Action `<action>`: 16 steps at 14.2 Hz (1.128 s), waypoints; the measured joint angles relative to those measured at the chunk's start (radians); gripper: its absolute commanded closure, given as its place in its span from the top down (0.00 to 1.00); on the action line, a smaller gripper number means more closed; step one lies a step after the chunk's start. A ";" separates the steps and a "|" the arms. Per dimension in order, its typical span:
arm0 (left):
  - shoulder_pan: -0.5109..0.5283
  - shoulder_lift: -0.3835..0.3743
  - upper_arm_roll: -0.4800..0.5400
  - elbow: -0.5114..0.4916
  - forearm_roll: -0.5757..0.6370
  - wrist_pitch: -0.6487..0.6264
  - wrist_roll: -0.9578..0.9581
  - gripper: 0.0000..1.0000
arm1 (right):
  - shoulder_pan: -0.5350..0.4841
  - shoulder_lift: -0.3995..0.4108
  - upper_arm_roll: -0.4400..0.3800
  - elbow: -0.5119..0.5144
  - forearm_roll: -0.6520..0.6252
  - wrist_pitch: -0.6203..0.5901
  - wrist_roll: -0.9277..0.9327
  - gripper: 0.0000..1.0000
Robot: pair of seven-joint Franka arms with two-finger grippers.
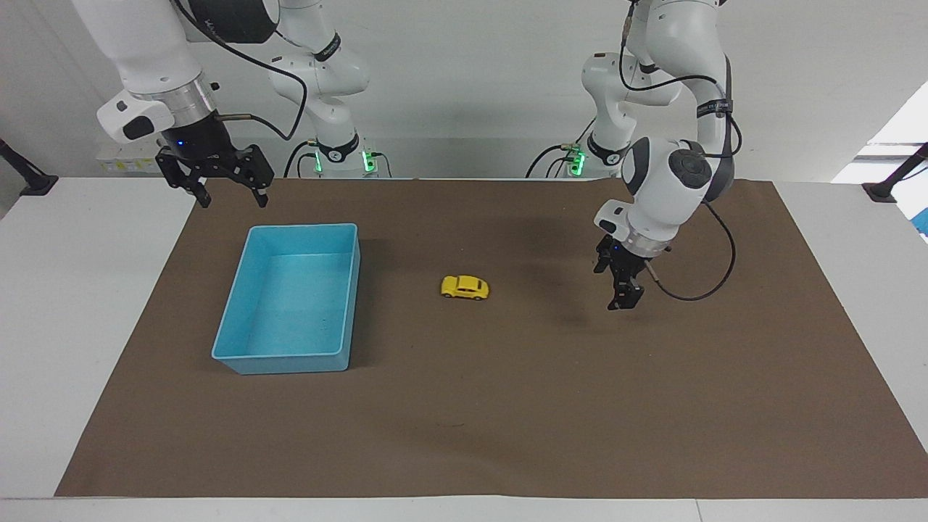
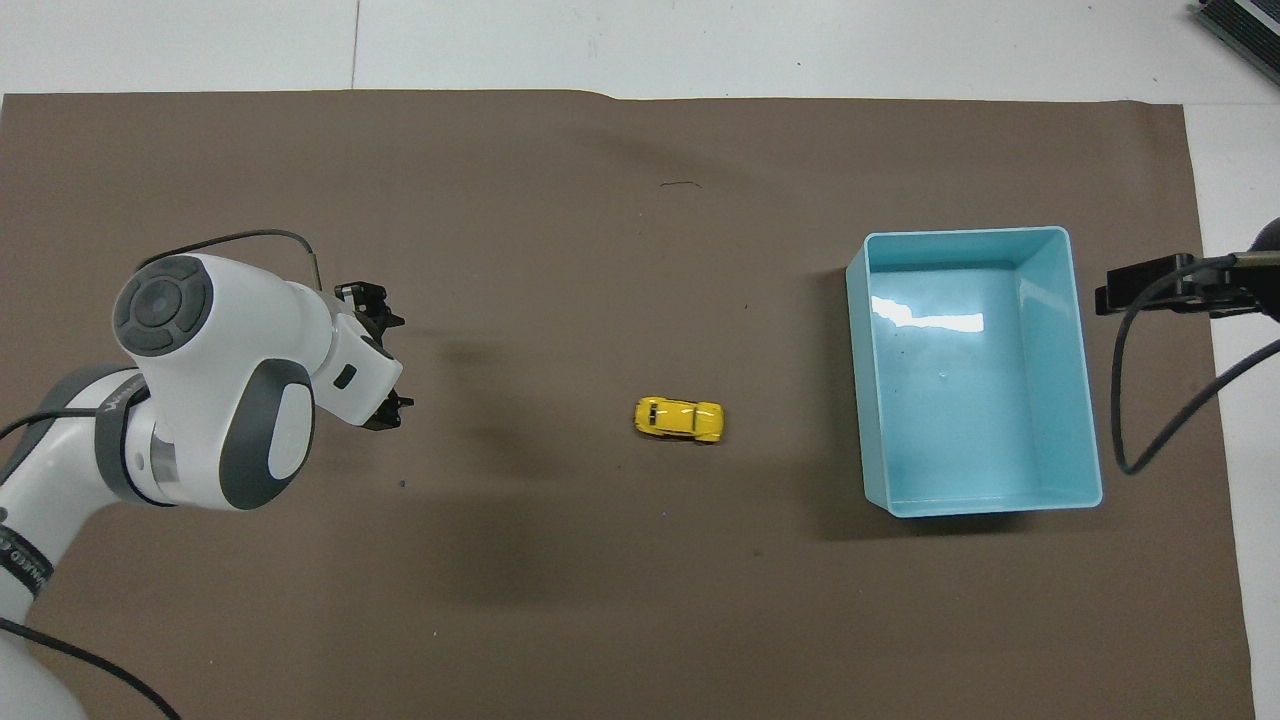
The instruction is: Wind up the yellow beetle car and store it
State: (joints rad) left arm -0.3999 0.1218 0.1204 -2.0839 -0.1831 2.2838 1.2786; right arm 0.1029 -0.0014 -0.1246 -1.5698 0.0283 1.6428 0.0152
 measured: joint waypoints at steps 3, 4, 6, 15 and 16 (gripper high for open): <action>0.008 -0.016 0.006 0.019 0.000 -0.006 -0.163 1.00 | 0.000 0.000 0.000 0.000 0.000 0.000 0.000 1.00; 0.017 -0.021 0.007 0.035 0.000 -0.026 -0.218 1.00 | 0.000 0.000 0.000 0.000 0.000 0.000 0.000 1.00; 0.042 -0.030 0.015 0.089 0.013 -0.089 -0.305 1.00 | 0.000 0.000 0.000 0.000 0.000 0.000 0.000 1.00; 0.200 -0.037 0.027 0.319 0.115 -0.324 -0.618 1.00 | 0.000 0.000 0.000 0.000 0.000 -0.021 0.000 1.00; 0.208 -0.042 0.027 0.329 0.115 -0.350 -0.694 1.00 | 0.000 -0.001 0.001 0.000 0.000 -0.034 0.000 1.00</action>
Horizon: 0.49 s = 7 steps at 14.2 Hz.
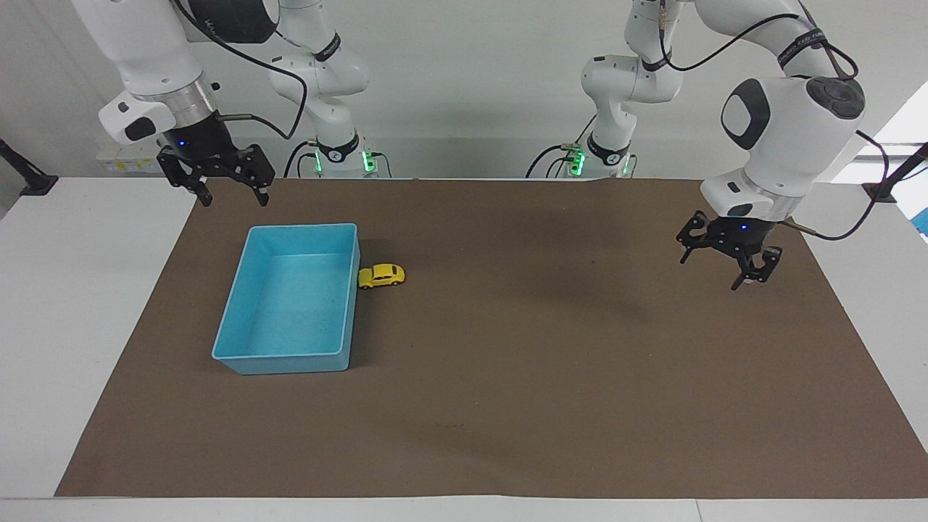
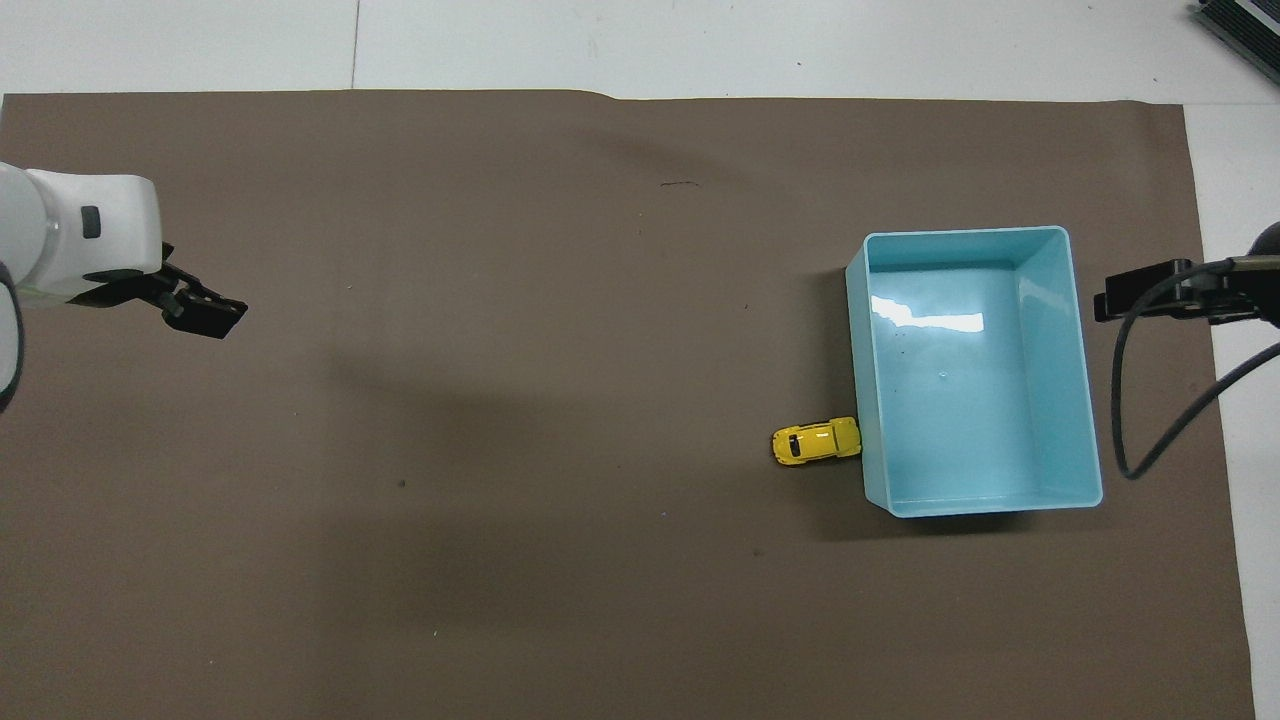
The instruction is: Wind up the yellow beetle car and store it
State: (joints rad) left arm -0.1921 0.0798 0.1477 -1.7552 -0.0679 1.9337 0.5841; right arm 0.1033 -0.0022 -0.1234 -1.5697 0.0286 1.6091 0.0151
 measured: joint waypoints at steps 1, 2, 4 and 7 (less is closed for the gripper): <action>0.003 -0.006 0.000 0.008 0.000 -0.024 -0.077 1.00 | 0.002 -0.002 0.003 0.000 0.000 -0.021 -0.001 1.00; 0.003 -0.016 0.000 0.015 0.000 -0.052 -0.147 1.00 | 0.004 -0.004 0.007 0.000 0.000 -0.041 -0.006 1.00; 0.003 -0.031 -0.001 0.042 0.001 -0.116 -0.265 1.00 | 0.008 -0.008 0.010 0.000 0.000 -0.056 -0.054 1.00; 0.003 -0.043 -0.001 0.109 0.001 -0.222 -0.406 1.00 | 0.024 -0.012 0.037 0.000 0.001 -0.078 -0.219 1.00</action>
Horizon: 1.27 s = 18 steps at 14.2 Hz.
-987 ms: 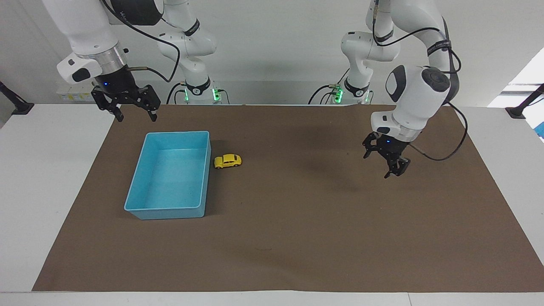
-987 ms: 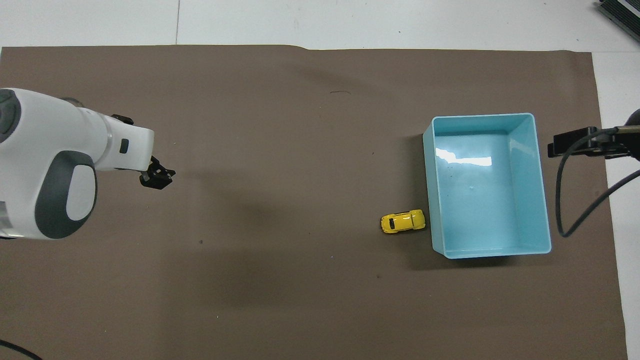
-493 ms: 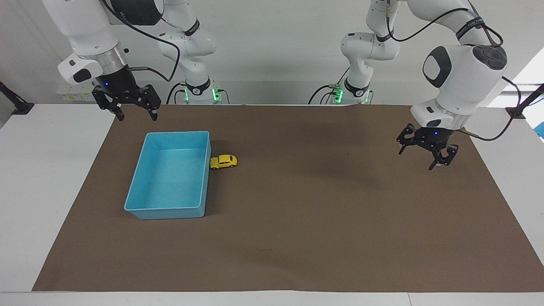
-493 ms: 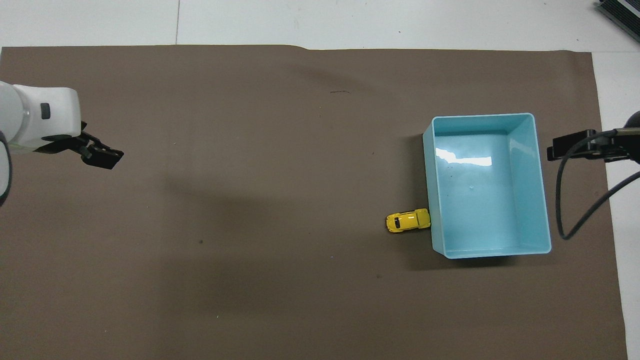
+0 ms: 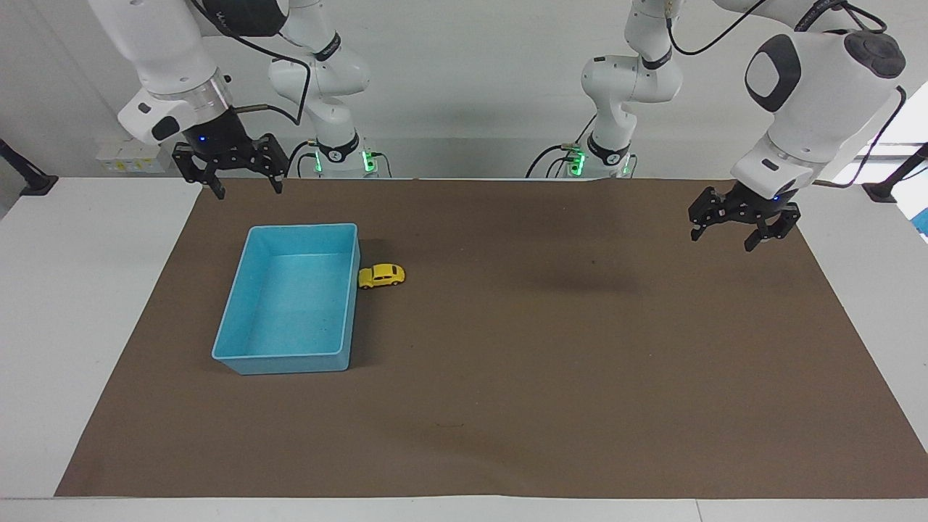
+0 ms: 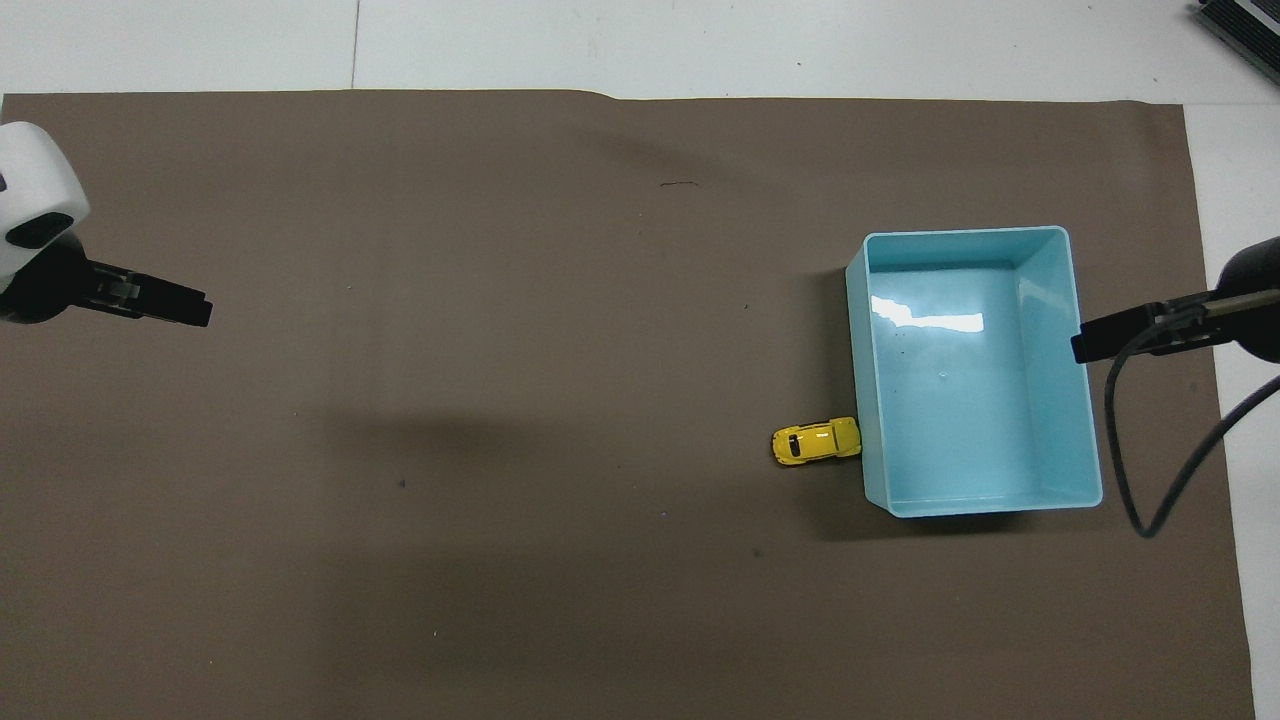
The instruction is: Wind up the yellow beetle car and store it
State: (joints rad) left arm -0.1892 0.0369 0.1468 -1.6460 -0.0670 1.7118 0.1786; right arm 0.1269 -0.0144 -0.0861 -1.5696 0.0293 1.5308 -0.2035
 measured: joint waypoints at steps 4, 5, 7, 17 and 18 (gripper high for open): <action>0.002 -0.005 0.009 0.081 0.003 -0.135 -0.087 1.00 | 0.035 -0.009 0.071 0.000 -0.003 0.005 -0.414 1.00; 0.003 -0.007 0.011 0.103 0.007 -0.170 -0.092 1.00 | 0.038 -0.010 0.074 0.000 -0.003 0.009 -0.533 1.00; 0.003 -0.014 0.010 0.128 0.022 -0.208 -0.095 1.00 | 0.036 -0.011 0.071 0.000 -0.003 0.015 -0.734 1.00; 0.003 -0.039 0.009 0.113 0.028 -0.231 -0.097 1.00 | 0.092 -0.013 0.074 -0.187 -0.003 0.188 -1.026 1.00; 0.003 -0.039 0.009 0.113 0.028 -0.231 -0.097 1.00 | 0.104 -0.009 0.074 -0.233 -0.003 0.242 -1.027 1.00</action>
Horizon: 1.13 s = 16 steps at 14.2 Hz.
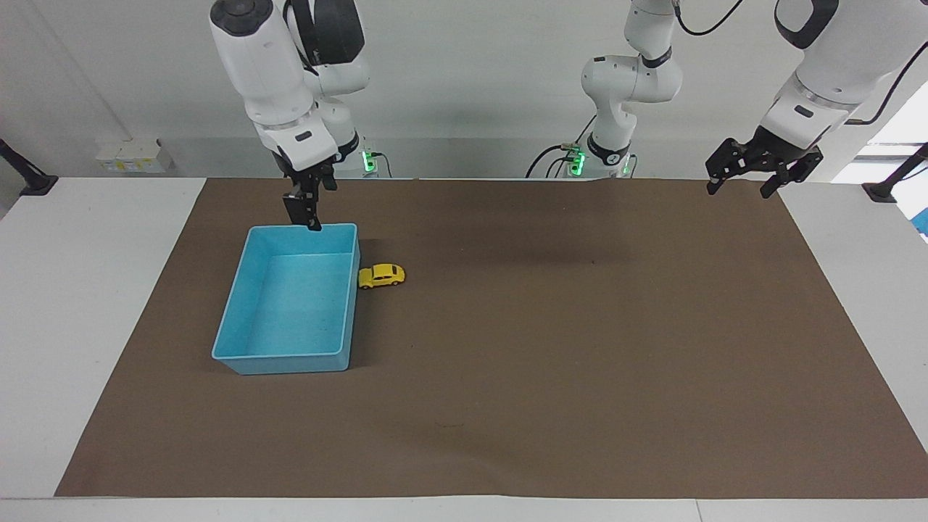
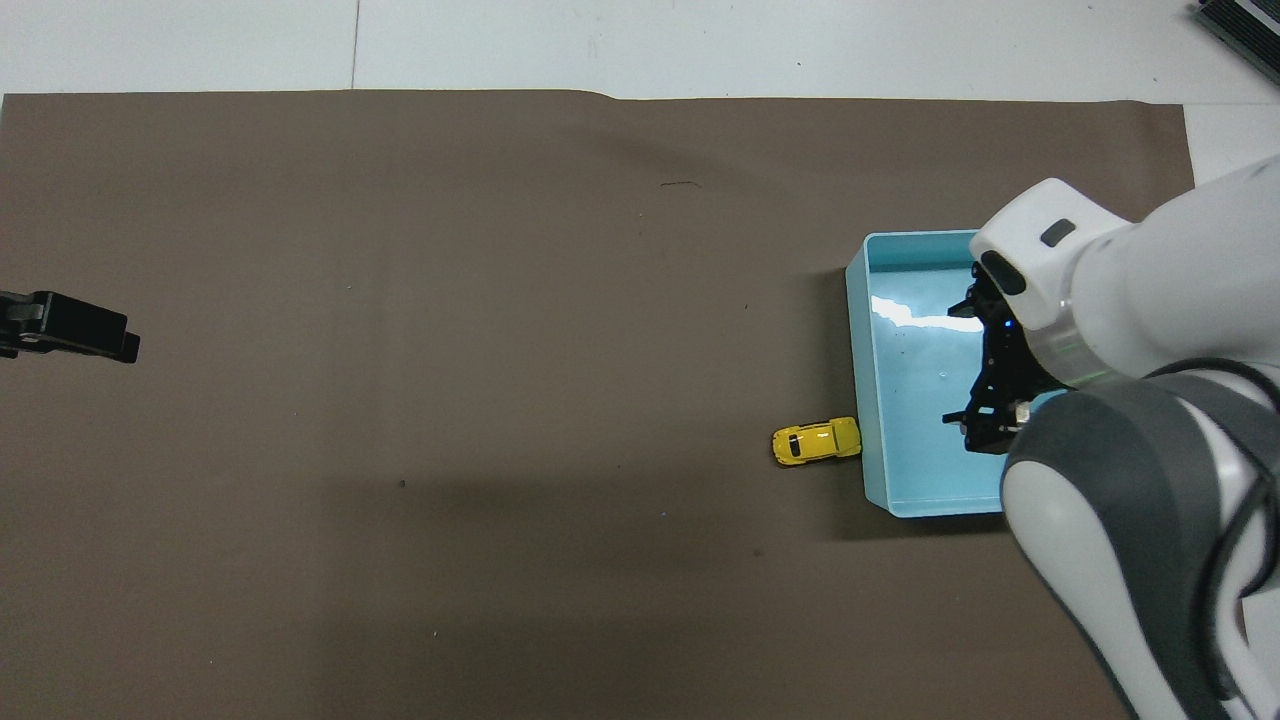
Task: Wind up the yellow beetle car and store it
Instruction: 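Reach the right gripper down to the car beside the box, then grasp the yellow car with the right gripper and lift it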
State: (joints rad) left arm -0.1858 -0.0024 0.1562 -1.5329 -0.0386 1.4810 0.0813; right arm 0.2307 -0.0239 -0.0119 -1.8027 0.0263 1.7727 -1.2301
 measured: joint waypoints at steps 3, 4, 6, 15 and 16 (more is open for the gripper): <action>0.000 0.000 0.000 0.000 0.000 0.000 0.000 1.00 | 0.035 0.021 0.002 -0.103 -0.005 0.119 0.000 1.00; 0.000 0.000 0.000 0.000 0.000 0.000 0.000 1.00 | 0.044 0.029 0.002 -0.124 -0.010 0.140 0.000 1.00; 0.000 0.000 0.000 0.000 0.000 -0.001 0.000 1.00 | 0.052 0.038 0.002 -0.176 -0.017 0.202 -0.001 1.00; 0.000 0.000 0.000 0.000 0.001 -0.001 -0.001 1.00 | 0.091 0.054 0.002 -0.366 -0.046 0.445 -0.007 1.00; 0.000 0.000 0.000 0.000 0.001 -0.001 -0.001 1.00 | 0.095 0.062 0.002 -0.382 -0.046 0.474 -0.007 1.00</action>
State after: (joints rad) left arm -0.1858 -0.0025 0.1562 -1.5329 -0.0381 1.4800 0.0808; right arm 0.3252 0.0378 -0.0100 -2.1847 -0.0196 2.2469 -1.2369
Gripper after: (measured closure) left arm 0.000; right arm 0.000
